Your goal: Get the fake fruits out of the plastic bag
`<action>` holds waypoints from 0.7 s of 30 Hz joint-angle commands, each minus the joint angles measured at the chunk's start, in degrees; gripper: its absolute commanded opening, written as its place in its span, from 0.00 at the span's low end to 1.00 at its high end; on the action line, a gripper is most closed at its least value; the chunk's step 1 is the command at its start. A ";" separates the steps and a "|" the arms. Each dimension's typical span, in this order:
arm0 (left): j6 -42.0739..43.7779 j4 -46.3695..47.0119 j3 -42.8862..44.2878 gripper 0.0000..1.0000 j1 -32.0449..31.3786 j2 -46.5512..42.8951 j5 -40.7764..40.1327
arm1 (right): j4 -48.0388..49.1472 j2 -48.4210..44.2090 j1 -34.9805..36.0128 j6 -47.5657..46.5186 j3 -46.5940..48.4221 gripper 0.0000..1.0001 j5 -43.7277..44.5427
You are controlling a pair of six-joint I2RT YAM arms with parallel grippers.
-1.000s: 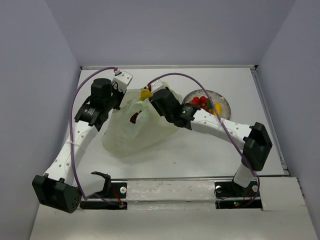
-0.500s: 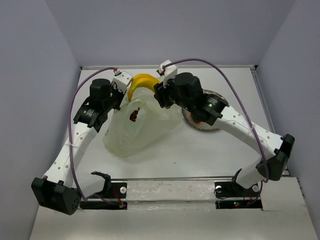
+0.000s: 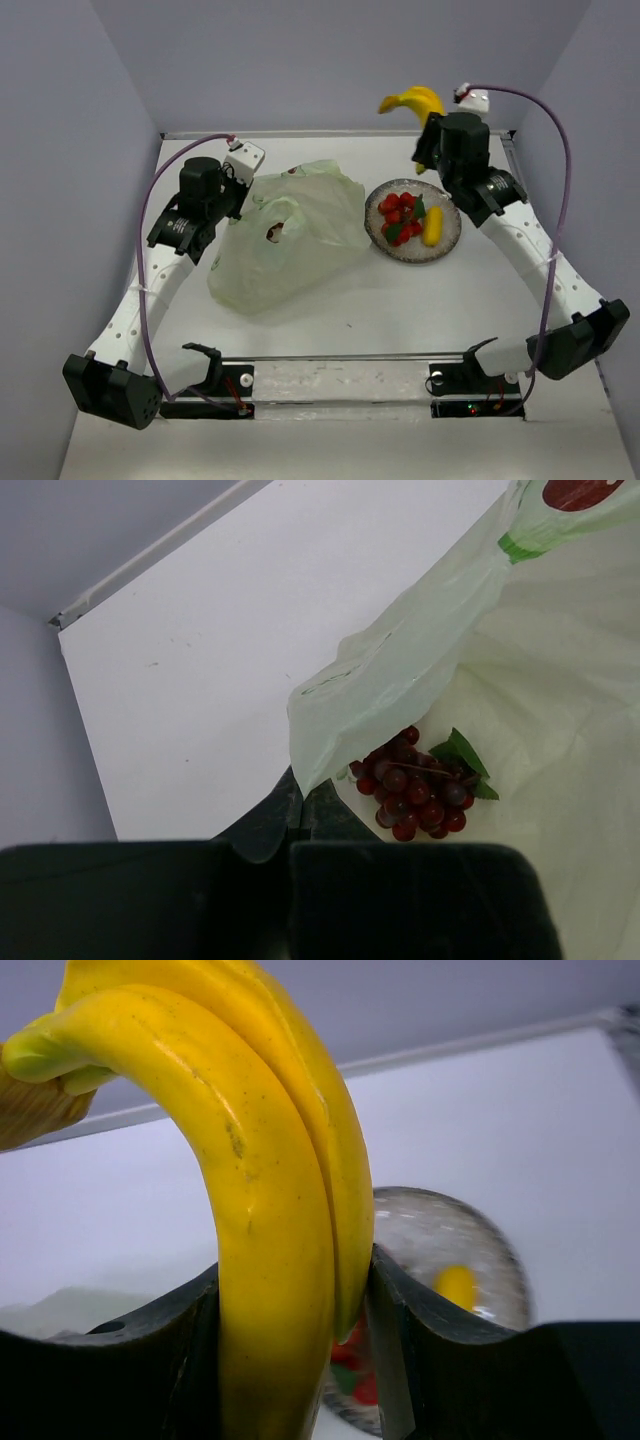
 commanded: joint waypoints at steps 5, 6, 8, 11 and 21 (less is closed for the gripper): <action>-0.57 1.70 -1.07 0.00 0.21 -2.20 1.32 | -5.28 2.27 -23.81 4.76 -14.07 0.01 -3.95; -0.57 1.44 -1.07 0.00 0.21 -2.29 1.49 | -5.37 3.32 -27.22 4.24 -14.34 0.01 -8.85; -0.66 1.26 -1.07 0.00 0.21 -2.64 1.58 | -4.06 5.52 -29.70 2.49 -15.91 0.01 -11.70; -0.49 1.18 -1.42 0.00 0.21 -2.99 1.41 | 0.77 8.51 -32.26 -1.03 -19.08 0.01 -14.60; -0.57 1.09 -1.86 0.00 0.21 -2.73 1.58 | 7.20 22.21 -35.78 -4.82 -17.50 0.01 -23.47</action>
